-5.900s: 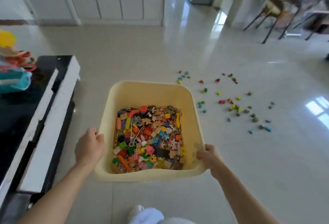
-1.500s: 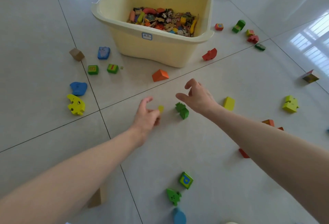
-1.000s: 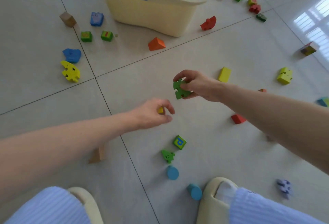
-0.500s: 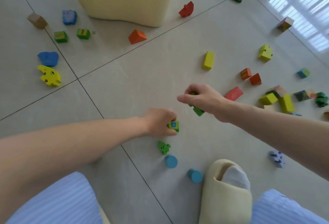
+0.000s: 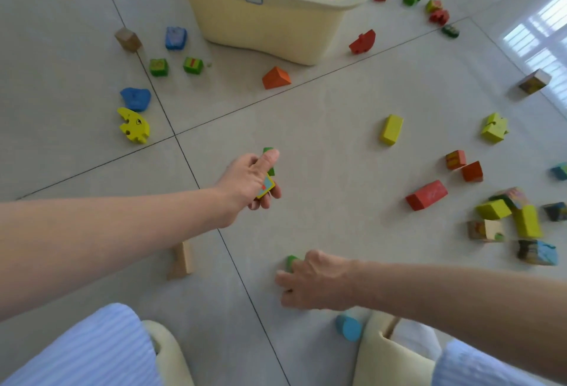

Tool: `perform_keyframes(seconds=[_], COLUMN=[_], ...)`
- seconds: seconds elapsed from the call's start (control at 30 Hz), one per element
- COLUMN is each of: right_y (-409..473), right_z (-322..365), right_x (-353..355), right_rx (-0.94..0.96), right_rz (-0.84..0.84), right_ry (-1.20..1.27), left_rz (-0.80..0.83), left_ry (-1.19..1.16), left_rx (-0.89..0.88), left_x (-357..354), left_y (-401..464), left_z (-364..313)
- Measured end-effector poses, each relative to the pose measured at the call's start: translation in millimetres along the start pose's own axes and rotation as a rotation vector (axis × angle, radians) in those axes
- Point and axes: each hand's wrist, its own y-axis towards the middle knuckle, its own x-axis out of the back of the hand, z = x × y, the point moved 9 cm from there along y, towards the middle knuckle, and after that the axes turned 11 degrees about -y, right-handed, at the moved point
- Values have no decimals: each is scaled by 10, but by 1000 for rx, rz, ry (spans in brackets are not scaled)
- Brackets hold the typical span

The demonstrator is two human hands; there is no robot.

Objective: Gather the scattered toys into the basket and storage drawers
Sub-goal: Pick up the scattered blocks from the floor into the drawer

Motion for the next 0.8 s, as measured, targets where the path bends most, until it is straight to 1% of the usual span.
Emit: perform_keyframes(seconds=[0.03,0.07,0.1,0.13,0.2,0.23,0.27,0.3,0.33,0.37,0.4,0.43,0.47,0.53,0.6,0.63,0.67,0.73,0.77,0.8], right_y=[26,46,42,15,-161,-302,-416,-527,-639,-744,-816,-886,-901,-896,-911,-920,-929,-958,-1008,-1047], right_z=[-26,-94,-205,-454,-1080,-1448,-1725,-2004,-2261,-2513,-2728,-2931,-3113,-3431,-3624,-3658,-3650,-3508,-3408,-3253], right_x=[-11,44,86,191,449,577,651,742,831,936,1051,1183,1287,1483,1504,1459,1411,1246,1158,993], right_rx=[15,8,-52,-172,-502,-661,-768,-842,-915,-973,-1003,-993,-928,-655,-448,-434,-467,-627,-737,-861], right_rz=[-7,-41,-71,-125,-350,-497,-636,-784,-905,-1003,-1082,-1164,-1238,-1396,-1525,-1536,-1498,-1382,-1339,-1283], right_ry=[3,90,275,493,961,1254,1602,1897,2091,2216,2307,2371,2429,2571,2683,2685,2655,2515,2412,2307], left_rz=[-11,-21,-31,-40,-66,-81,-103,-126,-150,-160,-153,-123,-67,102,231,220,137,-101,-158,-141], left_ry=[-28,-60,-96,-133,-241,-305,-369,-432,-495,-570,-651,-743,-846,-1042,-1122,-1080,-955,-520,-289,-72], left_rx=[1,4,6,-15,-85,-144,-196,-240,-265,-278,-274,-264,-250,-249,-251,-259,-288,-400,-471,-525], left_x=[3,0,-6,-6,16,41,76,110,139,154,149,119,71,-26,-94,-106,-82,-18,-52,-141], left_y=[-24,-37,-52,-36,8,52,98,153,215,294,376,448,511,613,664,679,693,613,521,424], left_z=[-15,-51,-86,-213,-538,-805,-1046,-1302,-1526,-1739,-1916,-2094,-2237,-2544,-2700,-2688,-2605,-2325,-2196,-1976])
